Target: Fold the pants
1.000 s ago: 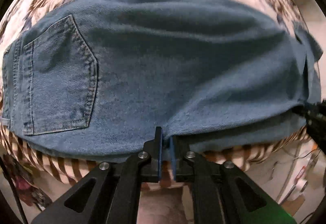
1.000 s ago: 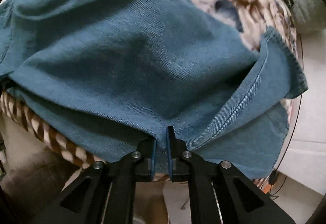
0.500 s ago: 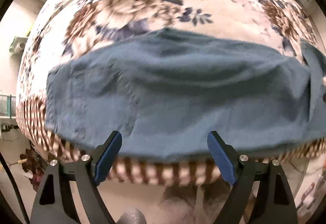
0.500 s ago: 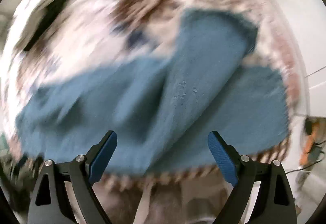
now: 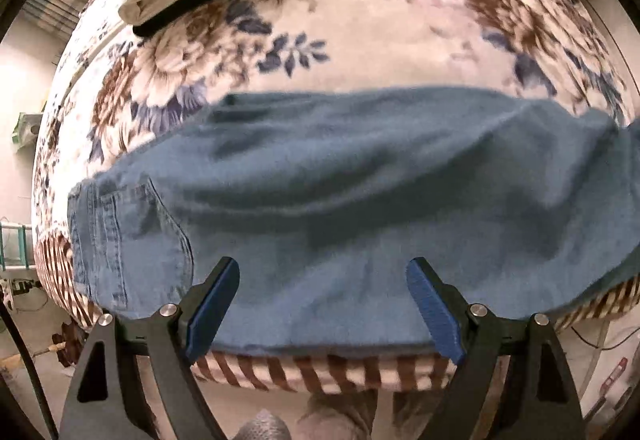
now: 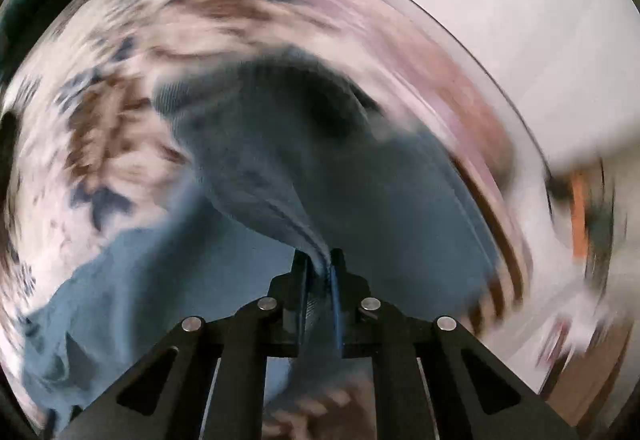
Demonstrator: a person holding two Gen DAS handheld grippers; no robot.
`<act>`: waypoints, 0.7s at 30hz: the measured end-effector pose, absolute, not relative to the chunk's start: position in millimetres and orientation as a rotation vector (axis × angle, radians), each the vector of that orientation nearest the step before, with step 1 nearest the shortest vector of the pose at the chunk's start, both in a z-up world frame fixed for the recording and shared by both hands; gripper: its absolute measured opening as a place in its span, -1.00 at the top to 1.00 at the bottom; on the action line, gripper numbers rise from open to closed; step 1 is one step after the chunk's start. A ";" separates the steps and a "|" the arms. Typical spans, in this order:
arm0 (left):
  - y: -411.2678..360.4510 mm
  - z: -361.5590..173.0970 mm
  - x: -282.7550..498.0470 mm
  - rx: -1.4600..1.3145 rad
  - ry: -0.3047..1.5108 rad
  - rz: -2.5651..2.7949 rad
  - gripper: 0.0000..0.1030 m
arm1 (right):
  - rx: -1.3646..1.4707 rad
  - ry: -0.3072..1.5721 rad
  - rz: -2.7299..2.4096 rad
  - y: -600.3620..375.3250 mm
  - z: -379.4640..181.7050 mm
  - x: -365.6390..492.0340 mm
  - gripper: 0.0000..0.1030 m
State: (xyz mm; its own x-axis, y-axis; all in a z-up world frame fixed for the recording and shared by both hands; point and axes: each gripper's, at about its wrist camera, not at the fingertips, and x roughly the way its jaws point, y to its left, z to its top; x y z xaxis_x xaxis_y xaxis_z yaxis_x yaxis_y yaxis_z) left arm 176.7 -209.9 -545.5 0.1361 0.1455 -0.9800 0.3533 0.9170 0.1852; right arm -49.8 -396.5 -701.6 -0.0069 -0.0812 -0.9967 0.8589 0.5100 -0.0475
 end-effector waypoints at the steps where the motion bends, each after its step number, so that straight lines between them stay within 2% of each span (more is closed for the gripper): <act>1: -210.9 -547.1 173.0 0.420 1.449 -0.155 -0.66 | 0.815 1.390 -0.862 -405.7 -706.7 -64.9 0.78; 4: -211.7 -556.4 163.4 0.410 1.487 -0.145 -0.66 | 1.143 1.365 -0.825 -416.8 -737.4 -128.9 0.78; 8: -211.5 -562.5 157.9 0.402 1.515 -0.144 -0.66 | 1.421 1.151 -0.757 -423.0 -746.0 -170.3 0.73; 10: -210.6 -562.0 157.0 0.402 1.512 -0.139 -0.66 | 1.443 1.084 -0.736 -426.3 -743.9 -172.9 0.54; 11: -210.4 -562.1 156.3 0.399 1.512 -0.138 -0.66 | 1.441 1.079 -0.731 -428.6 -745.5 -170.9 0.36; 16: -199.8 -563.2 158.2 0.367 1.536 -0.113 -0.66 | 1.421 1.153 -0.766 -438.6 -754.6 -153.9 0.34; 19: -195.3 -561.8 159.3 0.361 1.536 -0.102 -0.66 | 1.388 1.072 -0.873 -451.1 -737.4 -159.2 0.34; 20: -194.7 -561.4 159.8 0.354 1.538 -0.101 -0.66 | 1.359 1.047 -0.917 -458.8 -731.2 -158.9 0.31; 21: -195.1 -560.6 160.6 0.350 1.537 -0.100 -0.66 | 1.329 1.004 -0.952 -469.0 -723.9 -161.2 0.06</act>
